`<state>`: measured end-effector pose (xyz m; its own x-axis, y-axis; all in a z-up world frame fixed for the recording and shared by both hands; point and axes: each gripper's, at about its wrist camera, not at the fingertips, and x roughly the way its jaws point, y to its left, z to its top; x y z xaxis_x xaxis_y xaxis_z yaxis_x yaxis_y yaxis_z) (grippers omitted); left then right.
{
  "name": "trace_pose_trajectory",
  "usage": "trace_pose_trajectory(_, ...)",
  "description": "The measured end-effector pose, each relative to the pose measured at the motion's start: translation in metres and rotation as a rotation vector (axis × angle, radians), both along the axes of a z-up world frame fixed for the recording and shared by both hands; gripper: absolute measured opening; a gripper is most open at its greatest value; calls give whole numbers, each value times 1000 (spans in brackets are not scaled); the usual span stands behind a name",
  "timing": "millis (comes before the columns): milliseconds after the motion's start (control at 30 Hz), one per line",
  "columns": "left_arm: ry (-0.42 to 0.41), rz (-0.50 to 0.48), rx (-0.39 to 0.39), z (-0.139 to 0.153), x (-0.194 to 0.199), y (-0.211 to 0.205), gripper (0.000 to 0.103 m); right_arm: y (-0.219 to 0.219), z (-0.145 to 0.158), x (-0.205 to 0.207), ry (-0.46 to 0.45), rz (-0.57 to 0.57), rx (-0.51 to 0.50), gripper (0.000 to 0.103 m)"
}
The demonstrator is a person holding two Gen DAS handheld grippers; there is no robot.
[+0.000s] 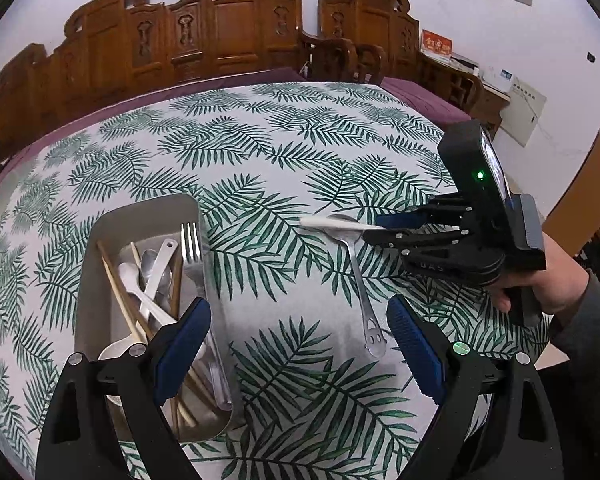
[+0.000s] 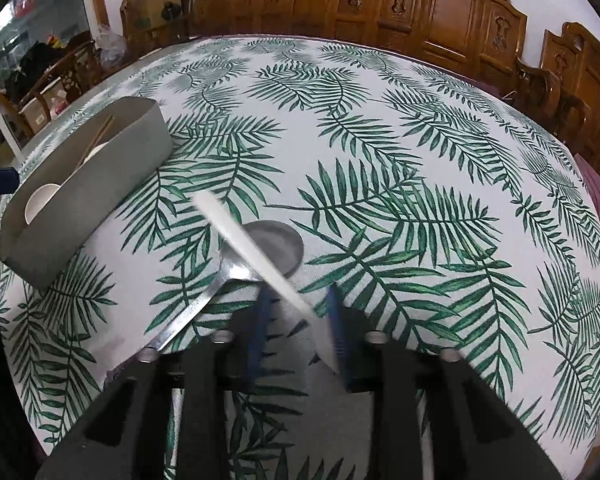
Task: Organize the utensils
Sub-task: 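Reach to a white plastic knife and grasp it with the right tool, then grasp the metal spoon by its handle with the left tool while the right tool holds the knife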
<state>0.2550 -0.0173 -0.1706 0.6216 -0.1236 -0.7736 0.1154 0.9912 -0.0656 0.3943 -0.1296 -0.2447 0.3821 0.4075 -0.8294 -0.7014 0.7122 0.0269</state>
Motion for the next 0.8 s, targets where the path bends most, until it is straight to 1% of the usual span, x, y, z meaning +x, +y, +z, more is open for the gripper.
trace_pose_trajectory(33,2,0,2,-1,1,-1,86,0,0,0,3,2,2,9)
trace_pose_trajectory(67,4,-1,4,-2,3,-2,86,0,0,0,9,4,5,7)
trace_pose_trajectory(233,13,0,11,-6,12,-6,86,-8,3,1,27,-9,24,7)
trace_pose_trajectory(367,15,-5,14,-9,20,-13,86,-25,14,5,17,-64,62,7)
trace_pose_trajectory(533,13,-25,17,-13,35,-27,86,-45,17,12,16,-128,80,7)
trace_pose_trajectory(600,16,-39,14,-15,42,-32,81,-51,16,16,20,-150,78,7)
trace_pose_trajectory(667,27,-53,12,-19,50,-38,73,-56,14,19,26,-169,79,7)
trace_pose_trajectory(700,35,-58,9,-21,54,-40,71,-59,13,20,30,-179,81,7)
trace_pose_trajectory(767,58,-72,-16,-28,63,-45,61,-61,11,21,33,-185,78,7)
trace_pose_trajectory(800,66,-76,-23,-31,65,-47,59,-62,10,22,36,-186,78,7)
